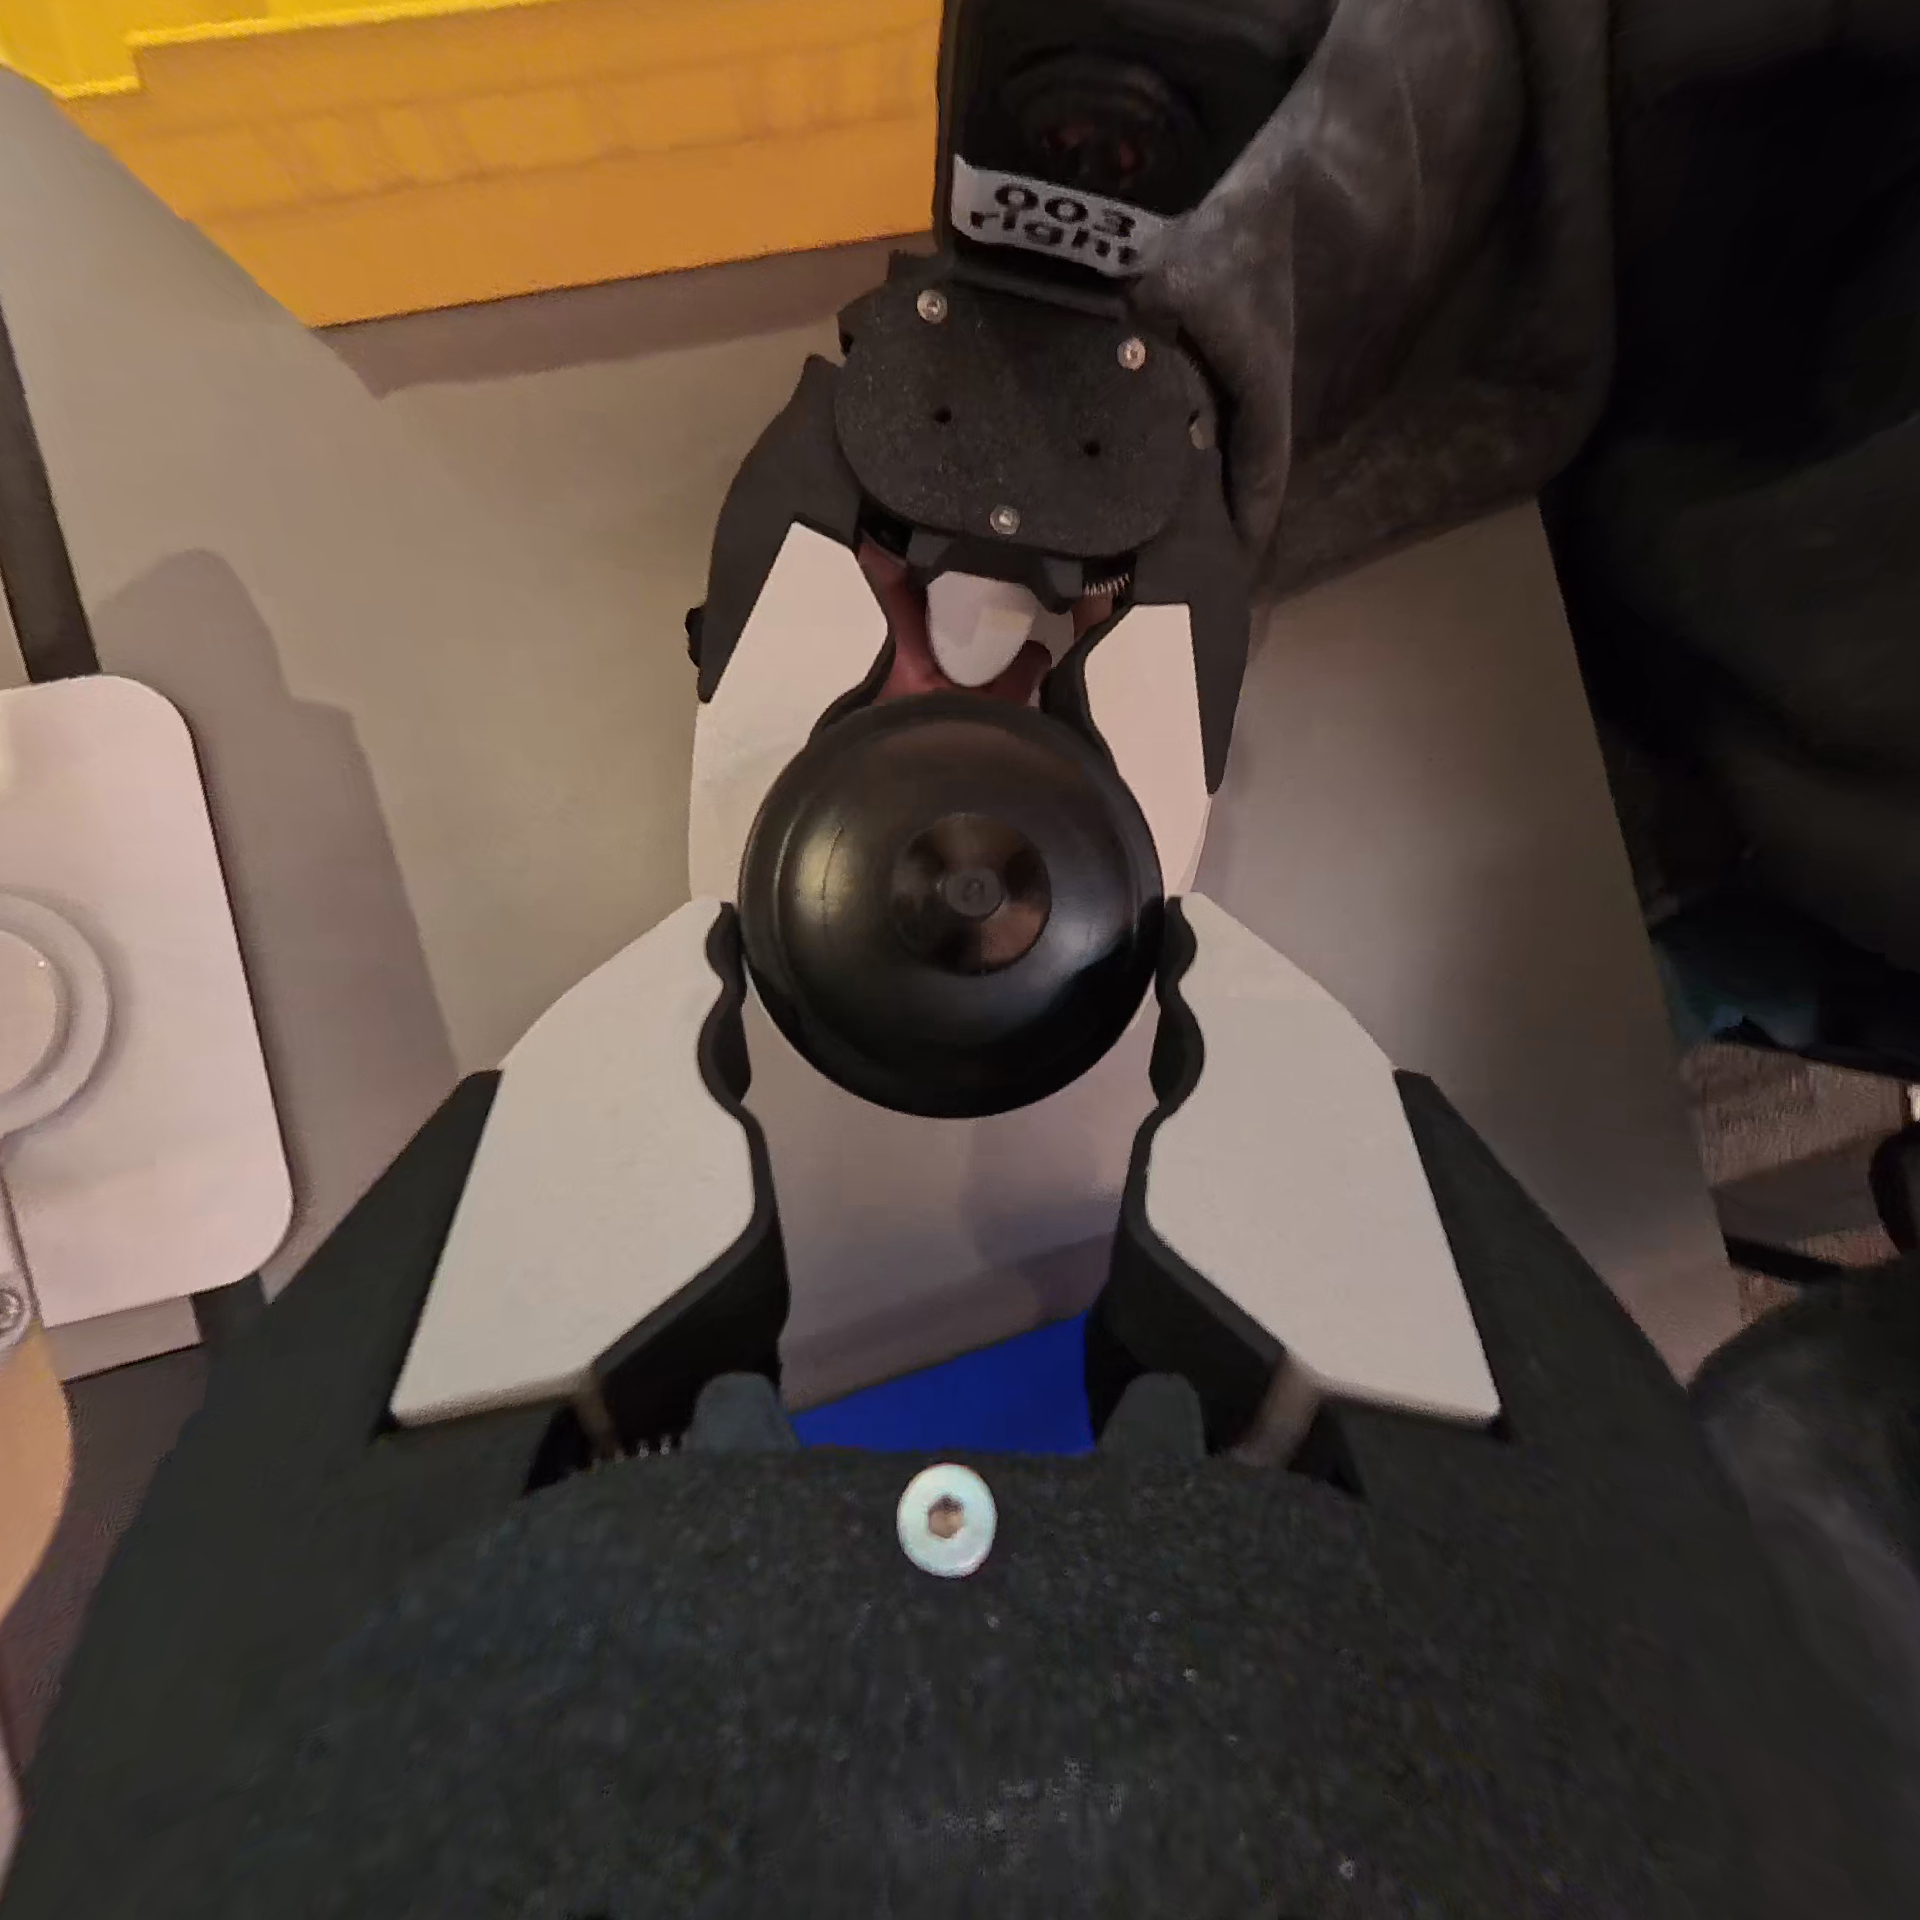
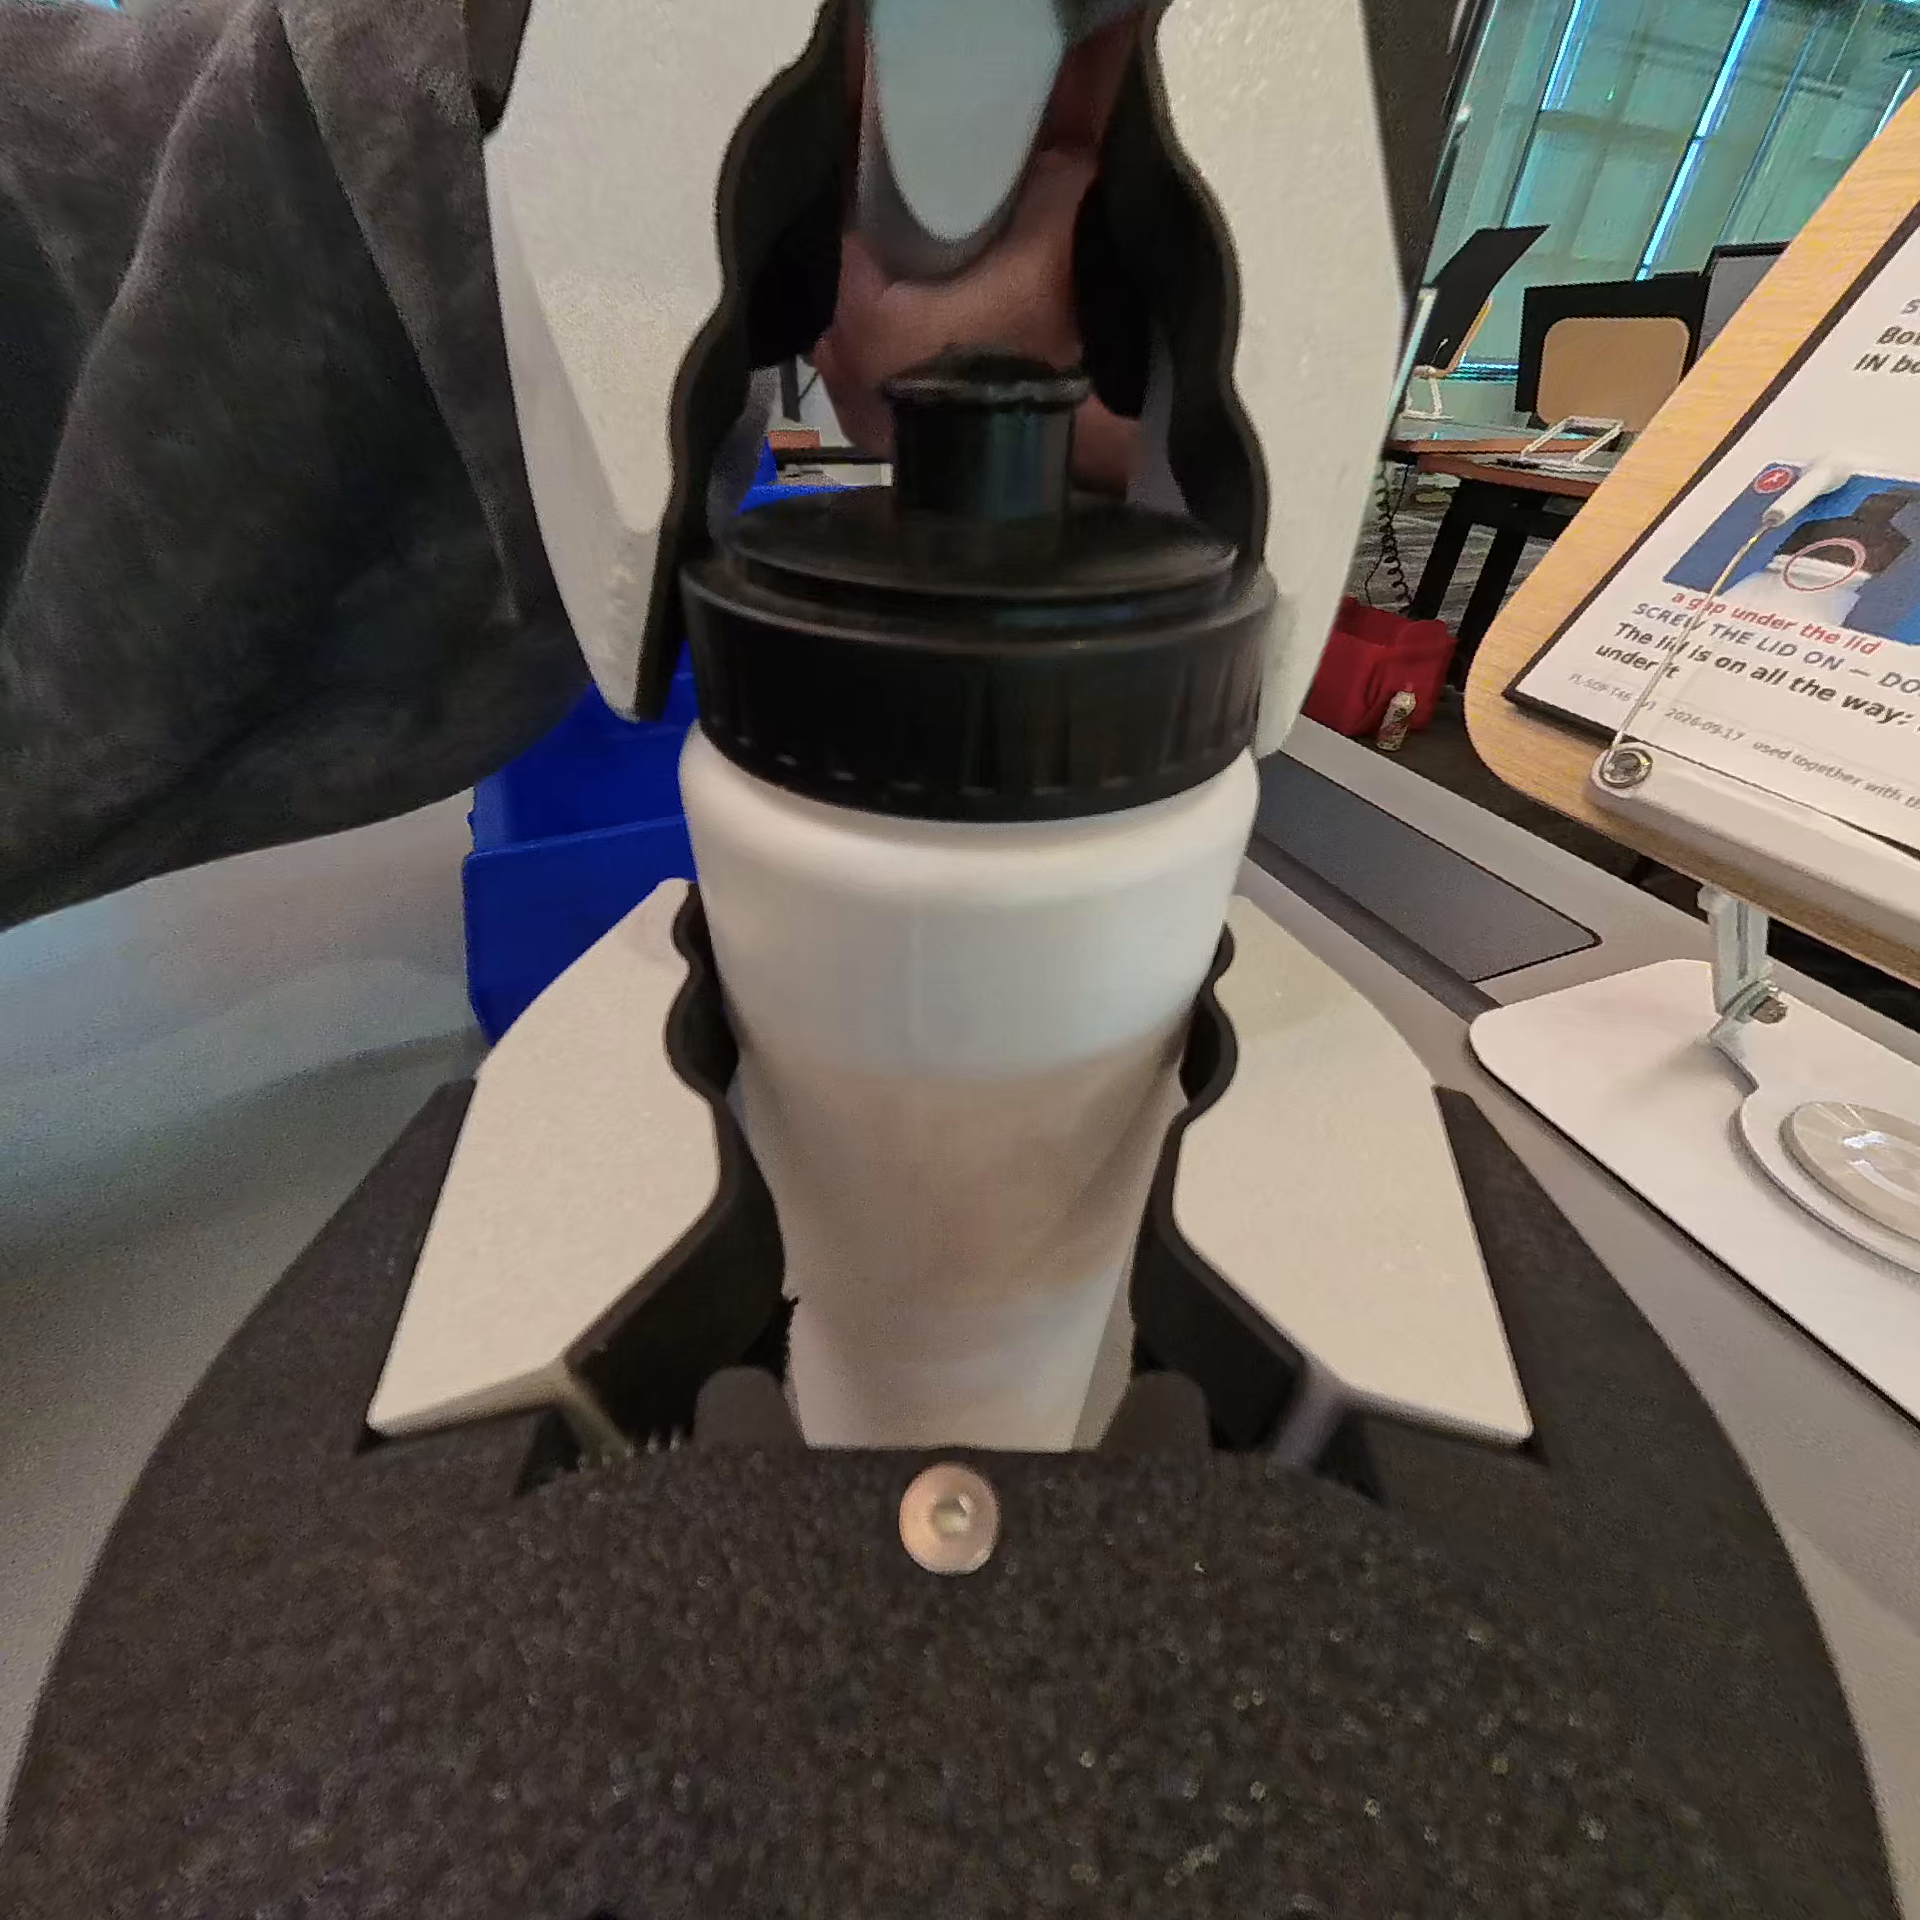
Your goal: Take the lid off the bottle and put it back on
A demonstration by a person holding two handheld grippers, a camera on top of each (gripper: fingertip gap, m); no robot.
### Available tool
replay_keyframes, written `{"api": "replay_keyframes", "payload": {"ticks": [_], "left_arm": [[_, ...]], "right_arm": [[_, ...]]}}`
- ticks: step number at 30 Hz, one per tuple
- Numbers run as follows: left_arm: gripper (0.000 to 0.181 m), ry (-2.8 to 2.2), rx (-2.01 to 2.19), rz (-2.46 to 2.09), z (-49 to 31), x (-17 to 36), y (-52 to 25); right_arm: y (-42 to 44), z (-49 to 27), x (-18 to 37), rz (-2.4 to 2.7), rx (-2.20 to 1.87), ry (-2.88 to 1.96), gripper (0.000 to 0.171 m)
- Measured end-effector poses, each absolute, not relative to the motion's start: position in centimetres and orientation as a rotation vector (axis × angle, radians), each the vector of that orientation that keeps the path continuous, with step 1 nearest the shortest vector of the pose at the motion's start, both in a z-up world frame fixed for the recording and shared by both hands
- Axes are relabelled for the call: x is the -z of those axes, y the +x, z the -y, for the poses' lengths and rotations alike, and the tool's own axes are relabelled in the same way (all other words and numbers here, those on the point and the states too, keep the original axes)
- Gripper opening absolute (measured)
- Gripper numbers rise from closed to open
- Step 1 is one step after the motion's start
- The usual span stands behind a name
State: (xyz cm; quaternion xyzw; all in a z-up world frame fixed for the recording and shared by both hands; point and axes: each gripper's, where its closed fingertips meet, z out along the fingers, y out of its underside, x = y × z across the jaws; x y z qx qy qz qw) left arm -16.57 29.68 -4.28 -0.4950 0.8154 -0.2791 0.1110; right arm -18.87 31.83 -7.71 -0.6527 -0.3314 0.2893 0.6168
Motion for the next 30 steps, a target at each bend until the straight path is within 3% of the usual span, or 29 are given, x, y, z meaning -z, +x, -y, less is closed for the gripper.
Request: {"api": "replay_keyframes", "payload": {"ticks": [2, 5, 8, 13, 17, 24, 30], "left_arm": [[0.075, -1.517, 0.814, -2.295, -29.8, 4.3, -16.6], [0.109, -1.619, 0.704, -2.103, -30.6, 4.7, -16.8], [0.111, -1.683, 0.778, -1.86, -29.7, 4.0, -16.8], [0.097, -1.791, 0.911, -1.177, -30.0, 1.6, -16.2], [0.097, -1.767, 0.839, -0.83, -30.1, 1.6, -16.4], [0.1, -1.873, 0.573, -0.55, -30.3, 2.7, -15.4], [0.078, -1.897, 0.497, -0.361, -32.0, 3.1, -15.7]], "right_arm": [[-18.9, -31.8, 7.7, 0.766, -0.664, -1.5, 0.086], [-18.8, -31.9, 7.7, 0.757, -0.665, -1.509, 0.087], [-18.8, -31.9, 7.7, 0.755, -0.661, -1.508, 0.087], [-18.9, -31.8, 7.7, 0.761, -0.647, -1.504, 0.087], [-18.9, -31.8, 7.7, 0.766, -0.645, -1.509, 0.087], [-19.0, -31.8, 7.8, 0.774, -0.635, -1.527, 0.087], [-19.1, -31.7, 7.8, 0.785, -0.627, -1.524, 0.086]]}}
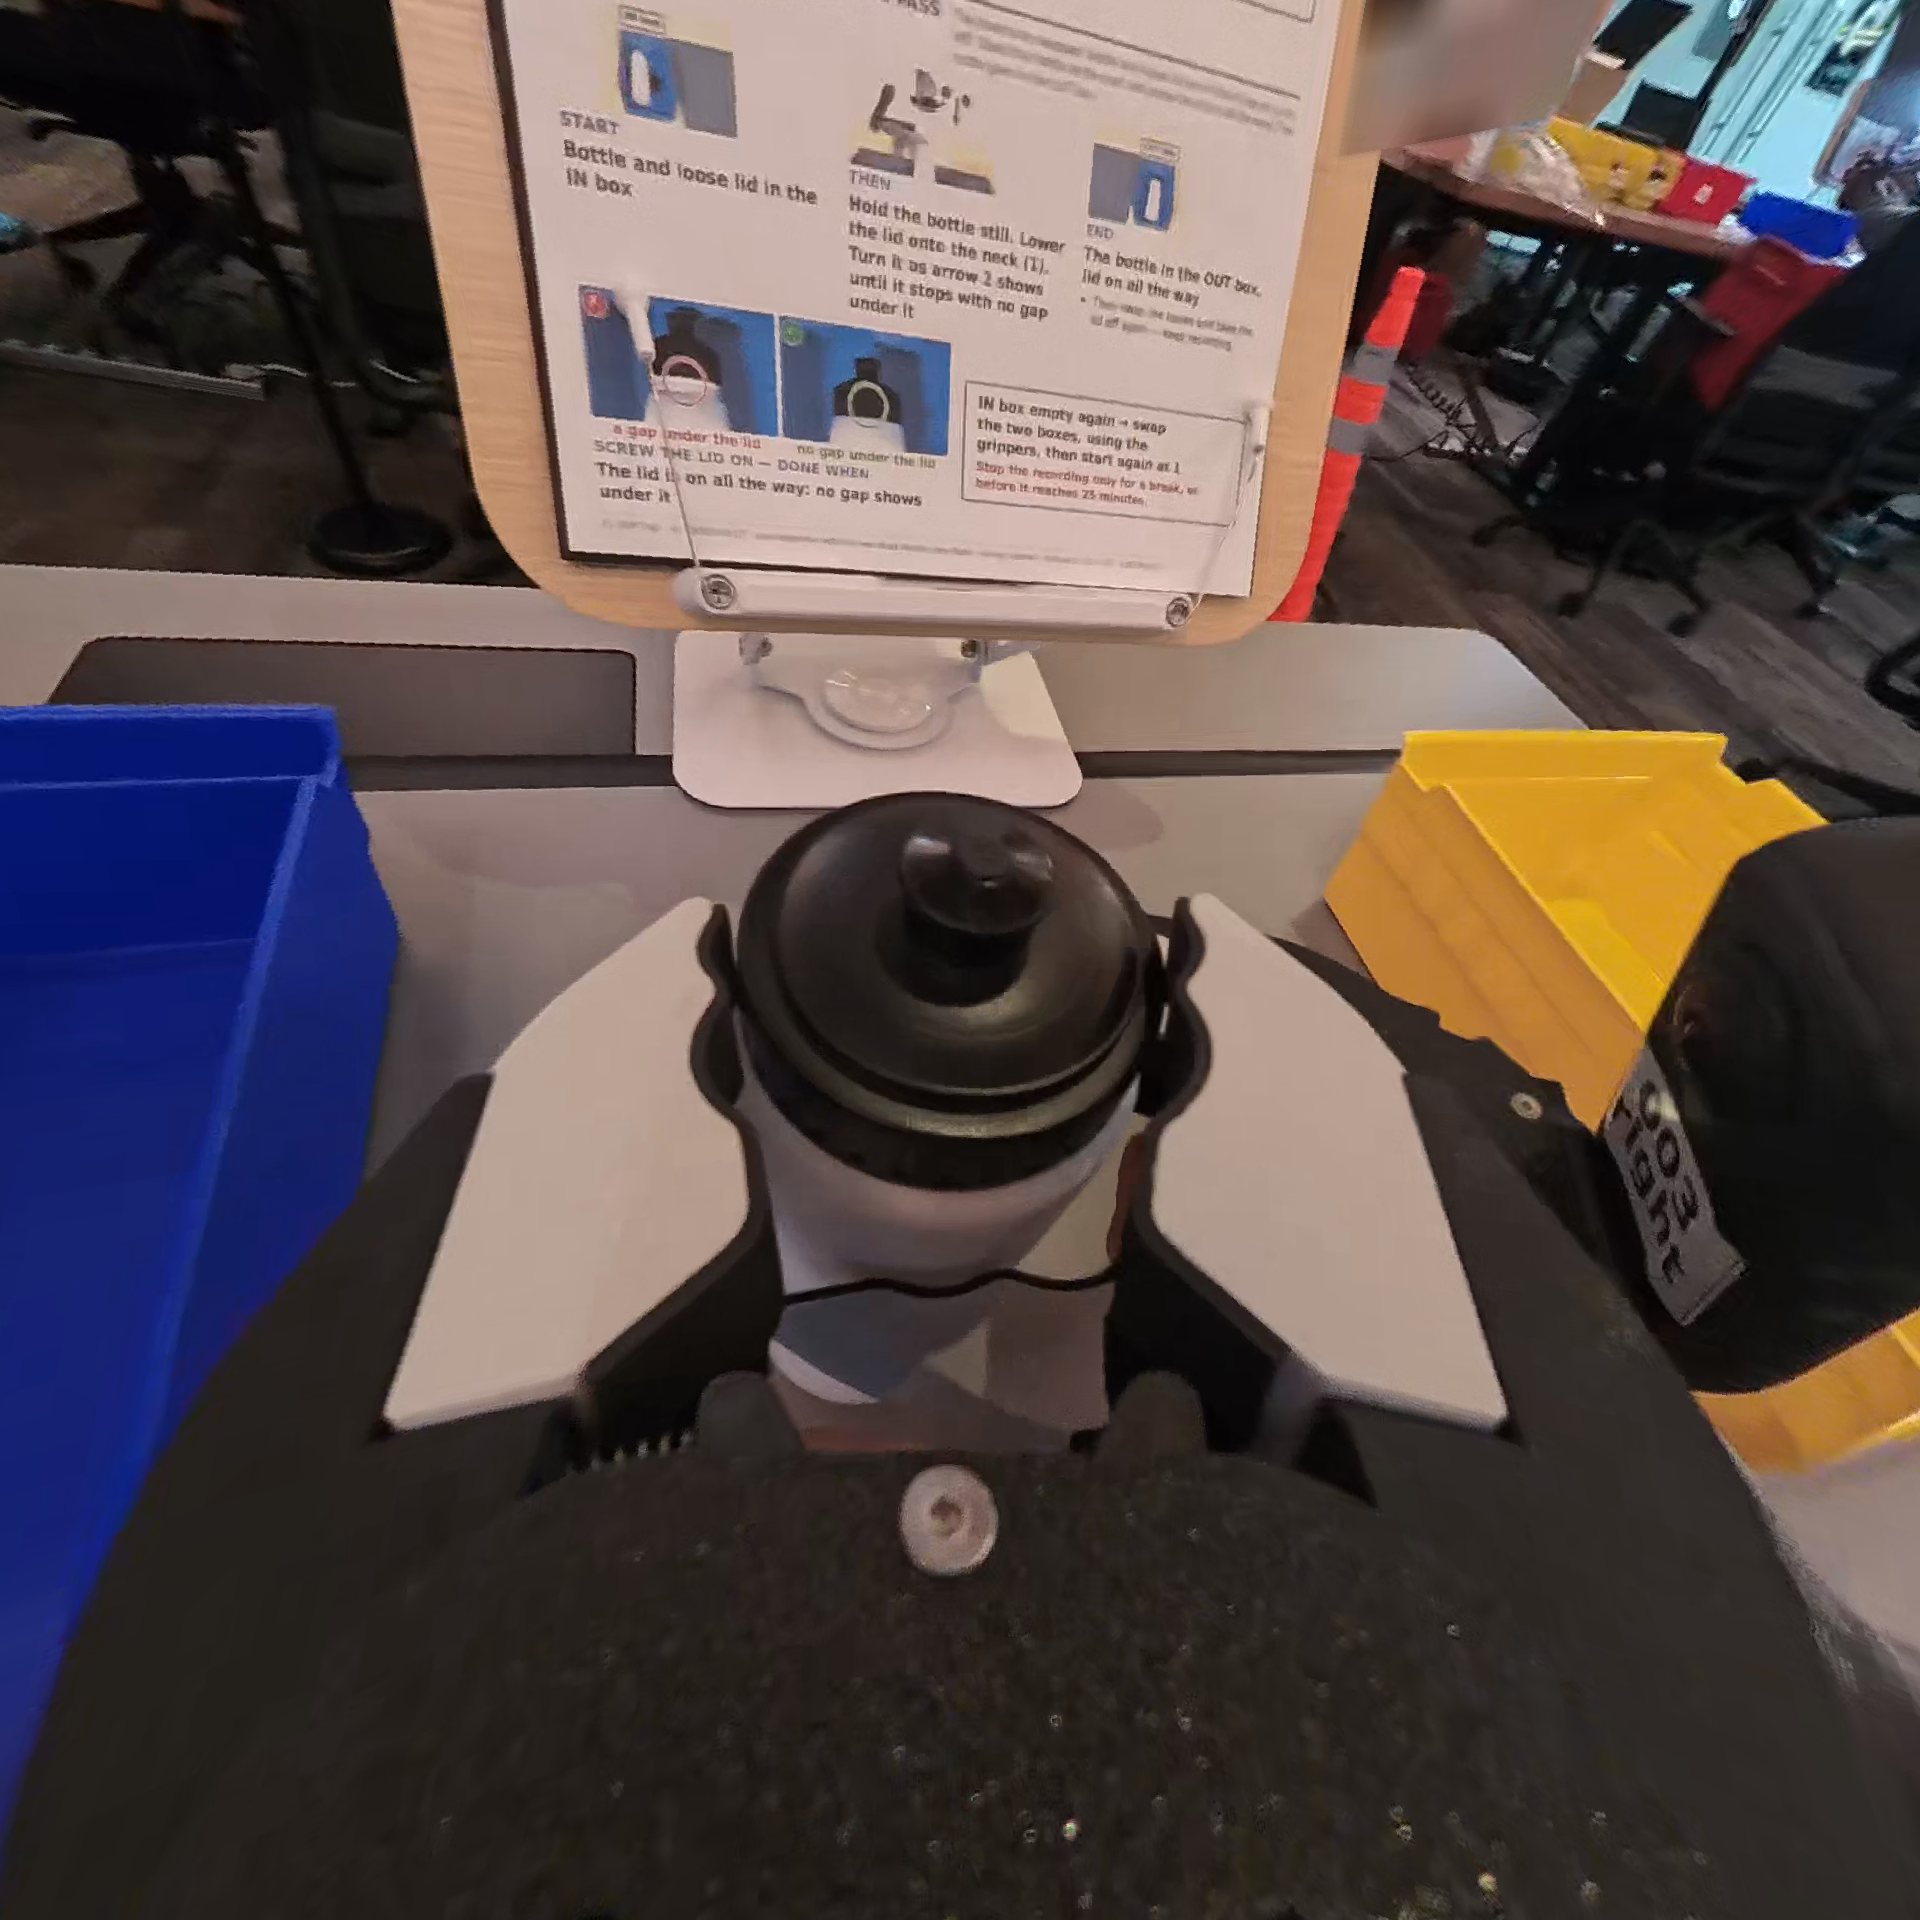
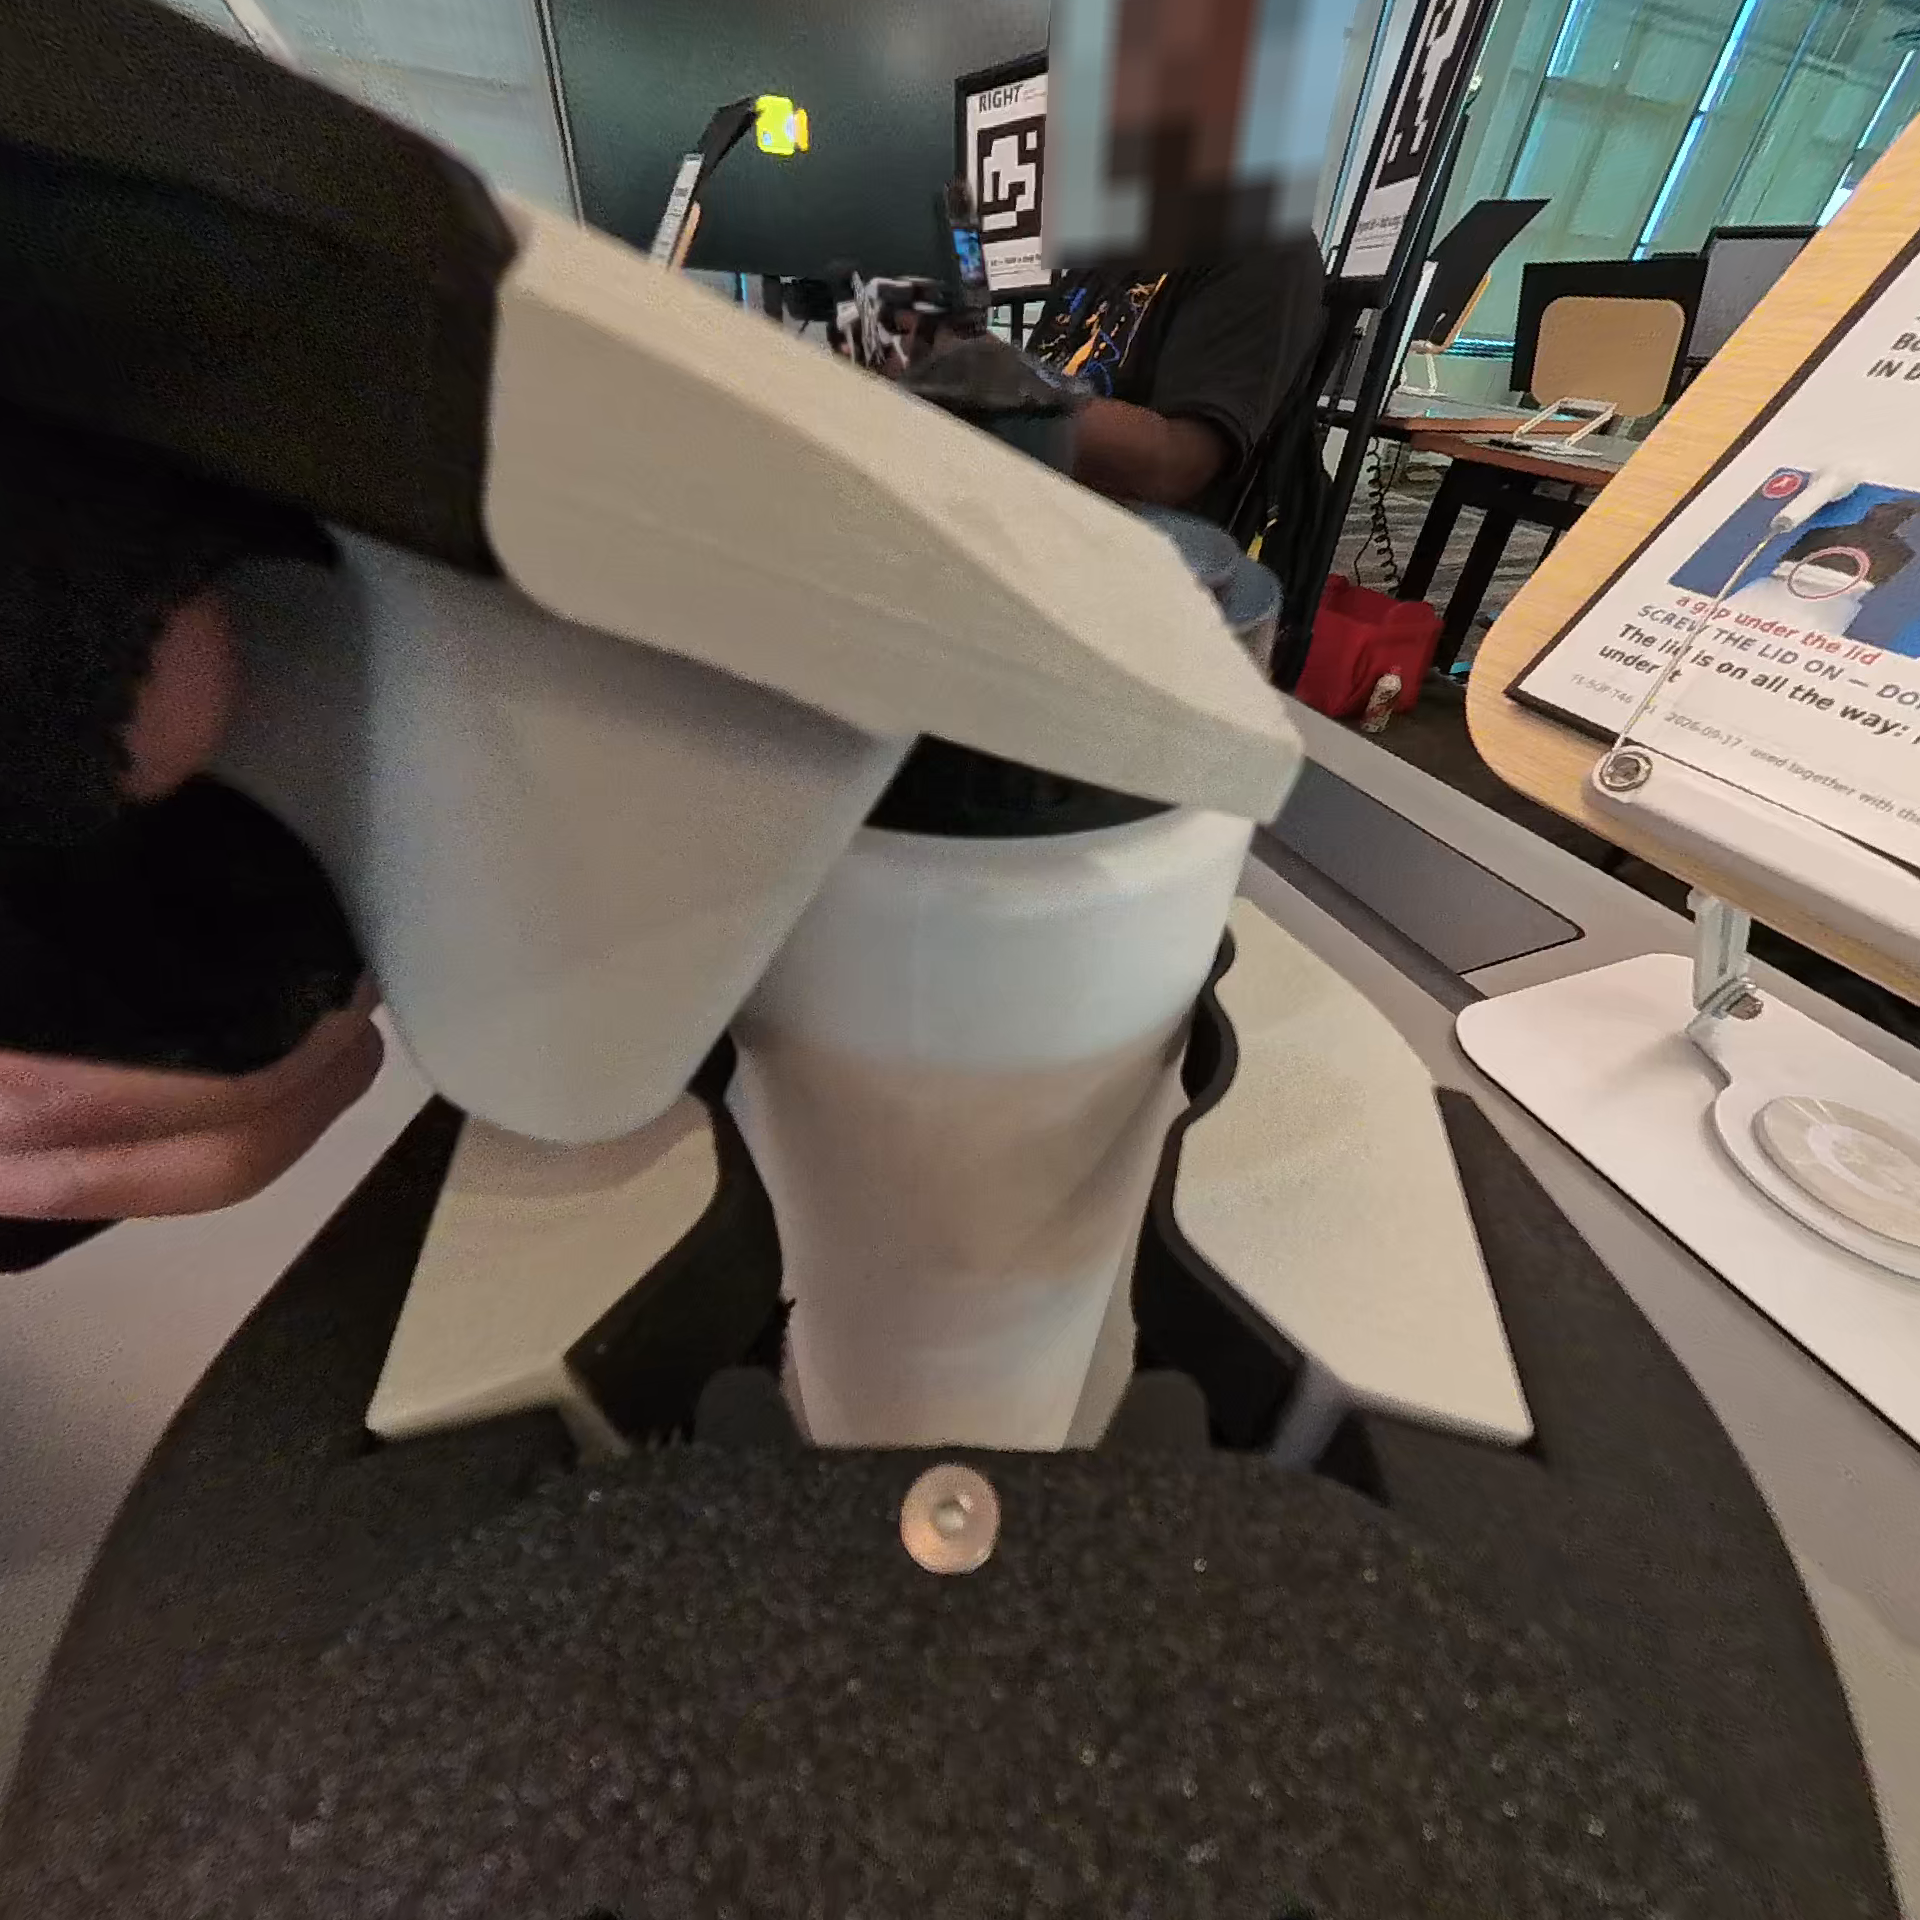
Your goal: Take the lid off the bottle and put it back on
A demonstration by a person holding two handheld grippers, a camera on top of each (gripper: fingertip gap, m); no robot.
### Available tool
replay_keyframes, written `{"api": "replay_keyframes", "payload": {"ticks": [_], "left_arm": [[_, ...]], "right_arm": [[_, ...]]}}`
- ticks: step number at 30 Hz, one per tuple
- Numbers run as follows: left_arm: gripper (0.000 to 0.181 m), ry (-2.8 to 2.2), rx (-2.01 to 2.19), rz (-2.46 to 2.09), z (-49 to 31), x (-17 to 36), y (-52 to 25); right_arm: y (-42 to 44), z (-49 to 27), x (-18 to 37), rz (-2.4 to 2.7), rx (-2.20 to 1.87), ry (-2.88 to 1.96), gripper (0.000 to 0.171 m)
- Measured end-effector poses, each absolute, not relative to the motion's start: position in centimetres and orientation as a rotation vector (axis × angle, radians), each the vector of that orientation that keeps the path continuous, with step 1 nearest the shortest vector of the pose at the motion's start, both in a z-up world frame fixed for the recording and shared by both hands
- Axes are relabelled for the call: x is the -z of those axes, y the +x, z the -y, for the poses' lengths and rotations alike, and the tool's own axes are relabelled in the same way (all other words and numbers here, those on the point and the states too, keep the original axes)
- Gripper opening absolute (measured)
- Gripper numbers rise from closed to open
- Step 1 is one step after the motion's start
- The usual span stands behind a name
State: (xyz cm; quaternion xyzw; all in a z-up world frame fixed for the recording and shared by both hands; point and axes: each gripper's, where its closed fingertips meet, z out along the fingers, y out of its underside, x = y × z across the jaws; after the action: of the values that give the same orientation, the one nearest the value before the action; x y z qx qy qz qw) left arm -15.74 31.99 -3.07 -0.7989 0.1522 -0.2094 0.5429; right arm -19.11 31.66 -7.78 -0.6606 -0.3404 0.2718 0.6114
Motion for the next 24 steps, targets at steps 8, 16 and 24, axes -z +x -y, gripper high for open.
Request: {"api": "replay_keyframes", "payload": {"ticks": [8, 16, 24], "left_arm": [[0.078, -1.957, 0.546, -0.586, -31.5, 3.5, -15.7], [0.079, -1.979, 0.636, -0.953, -30.7, 3.8, -15.7], [0.078, -1.981, 0.689, -1.44, -30.4, 4.3, -15.4]], "right_arm": [[-19.1, -31.6, 7.8, 0.796, -0.628, -1.523, 0.086], [-19.3, -31.5, 7.8, 0.798, -0.611, -1.517, 0.086], [-18.9, -31.8, 7.9, 0.776, -0.63, -1.534, 0.086]]}}
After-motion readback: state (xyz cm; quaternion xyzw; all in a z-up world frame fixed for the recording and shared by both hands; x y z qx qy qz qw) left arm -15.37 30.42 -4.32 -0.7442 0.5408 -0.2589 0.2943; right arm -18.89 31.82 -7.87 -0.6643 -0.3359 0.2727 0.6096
